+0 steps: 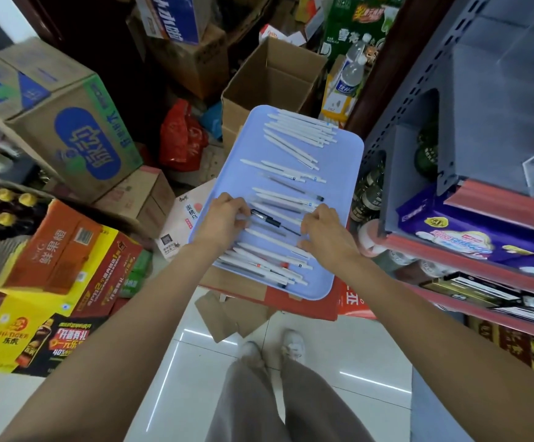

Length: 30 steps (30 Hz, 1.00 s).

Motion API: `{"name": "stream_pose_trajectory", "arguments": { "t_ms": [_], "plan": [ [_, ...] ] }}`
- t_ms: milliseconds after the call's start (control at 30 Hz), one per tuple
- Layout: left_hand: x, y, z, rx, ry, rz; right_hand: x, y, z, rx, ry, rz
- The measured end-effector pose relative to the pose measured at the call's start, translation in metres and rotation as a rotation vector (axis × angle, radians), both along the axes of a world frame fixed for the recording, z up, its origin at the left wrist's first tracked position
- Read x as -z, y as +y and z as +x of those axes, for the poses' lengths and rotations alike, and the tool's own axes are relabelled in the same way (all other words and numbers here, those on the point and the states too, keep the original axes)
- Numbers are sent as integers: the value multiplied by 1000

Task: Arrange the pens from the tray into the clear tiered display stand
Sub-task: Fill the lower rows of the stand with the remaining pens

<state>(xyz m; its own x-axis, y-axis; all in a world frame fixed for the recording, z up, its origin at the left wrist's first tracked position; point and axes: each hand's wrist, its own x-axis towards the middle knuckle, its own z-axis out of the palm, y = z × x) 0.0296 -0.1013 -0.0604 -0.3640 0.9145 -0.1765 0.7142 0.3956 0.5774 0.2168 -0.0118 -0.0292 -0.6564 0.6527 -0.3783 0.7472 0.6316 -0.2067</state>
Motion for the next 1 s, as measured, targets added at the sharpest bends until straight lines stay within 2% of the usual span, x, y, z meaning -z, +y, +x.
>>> {"name": "stream_pose_trajectory", "arguments": {
  "t_ms": [167,233,367,433,567,700,900,1000],
  "plan": [
    [-3,1,6,-66,3,2,2,-3,-2,-43,-37,94],
    [-2,0,4,-43,-51,-9,2,-3,0,-52,-25,104],
    [-9,-7,-2,-43,-168,69,-2,2,2,77,91,-8],
    [-22,-11,-2,-100,-312,160,-7,4,3,149,183,-62],
    [-47,-8,3,-347,-779,362,-29,3,5,301,444,-193],
    [-79,12,17,-466,-989,450,-60,0,9,447,684,-383],
    [-136,52,59,-324,-993,593,-107,4,33,552,954,-575],
    [-160,70,90,-139,-958,530,-125,11,53,650,1079,-616]
  ]
}}
